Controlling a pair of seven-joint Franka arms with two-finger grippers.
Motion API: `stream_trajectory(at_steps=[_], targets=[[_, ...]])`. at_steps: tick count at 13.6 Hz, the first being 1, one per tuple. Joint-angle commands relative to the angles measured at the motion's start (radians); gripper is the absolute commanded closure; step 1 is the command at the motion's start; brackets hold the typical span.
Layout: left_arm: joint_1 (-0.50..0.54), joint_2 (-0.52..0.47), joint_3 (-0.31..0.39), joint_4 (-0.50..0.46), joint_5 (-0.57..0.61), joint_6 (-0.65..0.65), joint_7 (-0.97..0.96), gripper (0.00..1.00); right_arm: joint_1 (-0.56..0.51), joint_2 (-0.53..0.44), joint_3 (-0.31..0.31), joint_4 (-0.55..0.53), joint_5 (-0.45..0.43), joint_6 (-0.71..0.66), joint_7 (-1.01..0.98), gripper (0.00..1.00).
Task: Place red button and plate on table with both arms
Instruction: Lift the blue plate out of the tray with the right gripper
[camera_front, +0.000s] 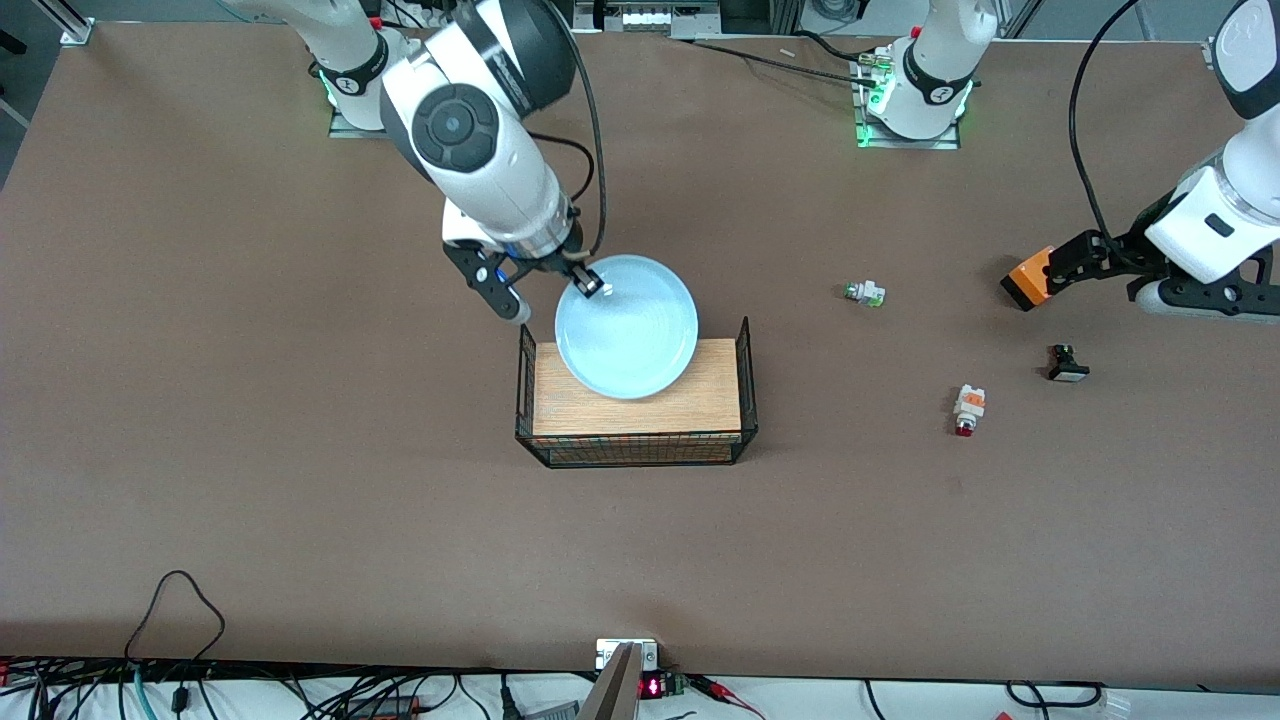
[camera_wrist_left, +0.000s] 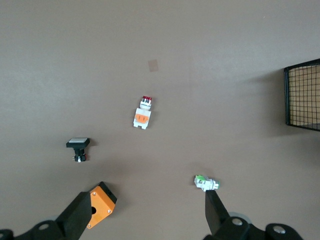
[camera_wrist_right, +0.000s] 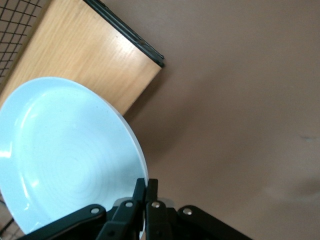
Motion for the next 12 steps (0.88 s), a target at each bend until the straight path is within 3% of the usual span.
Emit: stream_trajectory(at_steps=[1,5,12], targets=[[-0.017,-0.021,0.001,-0.023,0.024,0.017,0.007,0.0,-0.03,-0.082,-0.02,0.0,0.056,-0.103,-0.009,1.0],[-0.017,-0.021,0.001,-0.022,0.03,0.017,0.01,0.0,-0.182,-0.111,-0.02,0.1,0.096,-0.192,-0.208,1.0],[-0.02,-0.019,-0.02,-0.008,0.031,-0.012,0.007,0.0,-0.49,-0.039,-0.017,0.099,0.086,-0.221,-0.799,1.0]])
